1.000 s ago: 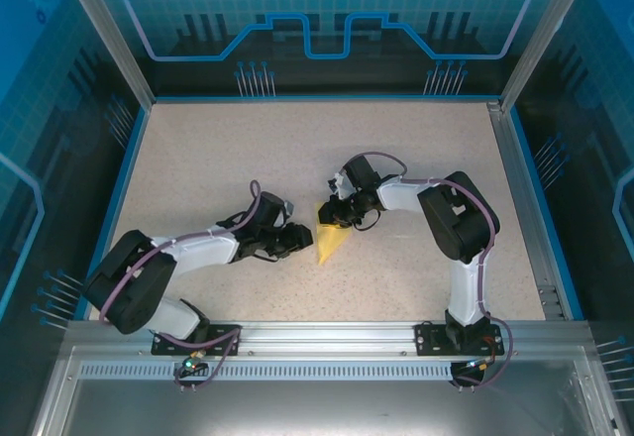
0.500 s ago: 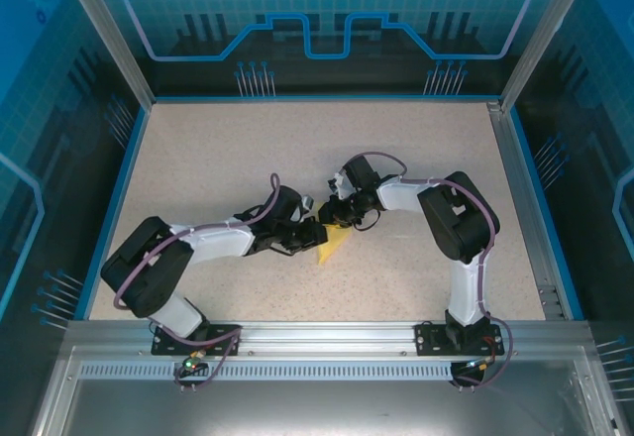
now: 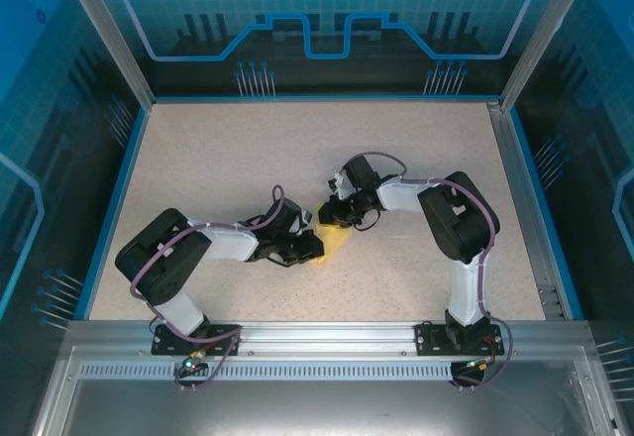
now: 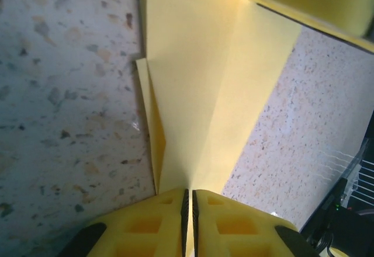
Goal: Fold a paper plane with a square sheet of paper (pick it up from the middle)
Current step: Fourth fold the wing at the center of the table.
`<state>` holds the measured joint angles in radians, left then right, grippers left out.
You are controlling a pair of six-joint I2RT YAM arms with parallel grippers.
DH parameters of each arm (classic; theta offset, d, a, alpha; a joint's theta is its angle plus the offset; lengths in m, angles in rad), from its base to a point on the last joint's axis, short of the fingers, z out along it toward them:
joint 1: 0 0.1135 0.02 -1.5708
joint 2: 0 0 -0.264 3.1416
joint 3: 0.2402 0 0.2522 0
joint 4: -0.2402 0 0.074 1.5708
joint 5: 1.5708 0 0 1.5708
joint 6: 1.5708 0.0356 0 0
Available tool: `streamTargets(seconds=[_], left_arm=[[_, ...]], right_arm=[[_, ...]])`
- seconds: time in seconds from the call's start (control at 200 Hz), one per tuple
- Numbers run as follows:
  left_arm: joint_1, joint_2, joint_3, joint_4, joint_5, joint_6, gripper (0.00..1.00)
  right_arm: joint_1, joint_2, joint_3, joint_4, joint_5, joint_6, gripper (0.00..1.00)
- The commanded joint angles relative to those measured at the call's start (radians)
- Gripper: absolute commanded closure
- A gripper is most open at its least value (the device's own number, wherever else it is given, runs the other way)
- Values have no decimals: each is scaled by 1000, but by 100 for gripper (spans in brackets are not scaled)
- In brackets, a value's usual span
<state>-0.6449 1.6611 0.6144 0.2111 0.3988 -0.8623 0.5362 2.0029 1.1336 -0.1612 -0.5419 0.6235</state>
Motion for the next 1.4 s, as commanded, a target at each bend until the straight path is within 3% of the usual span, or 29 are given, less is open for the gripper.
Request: streamTargets(seconds=[0.0, 0.43, 0.565, 0.755, 1.065, 1.396], left_arm=[[-17, -2, -38, -39, 62, 27, 86], [-40, -79, -52, -89, 134, 104, 86], [-37, -153, -34, -193, 93, 150, 85], [-12, -254, -29, -167, 21, 95, 82], [-12, -94, 68, -30, 85, 53, 77], [-40, 57, 57, -16, 142, 46, 78]], right_arm=[[9, 43, -34, -63, 91, -19, 78], [10, 41, -46, -64, 99, -18, 78], [9, 40, -48, -64, 99, -19, 78], [9, 42, -48, -60, 97, -18, 78], [8, 44, -50, -55, 94, -18, 78], [8, 46, -55, -52, 97, -18, 78]])
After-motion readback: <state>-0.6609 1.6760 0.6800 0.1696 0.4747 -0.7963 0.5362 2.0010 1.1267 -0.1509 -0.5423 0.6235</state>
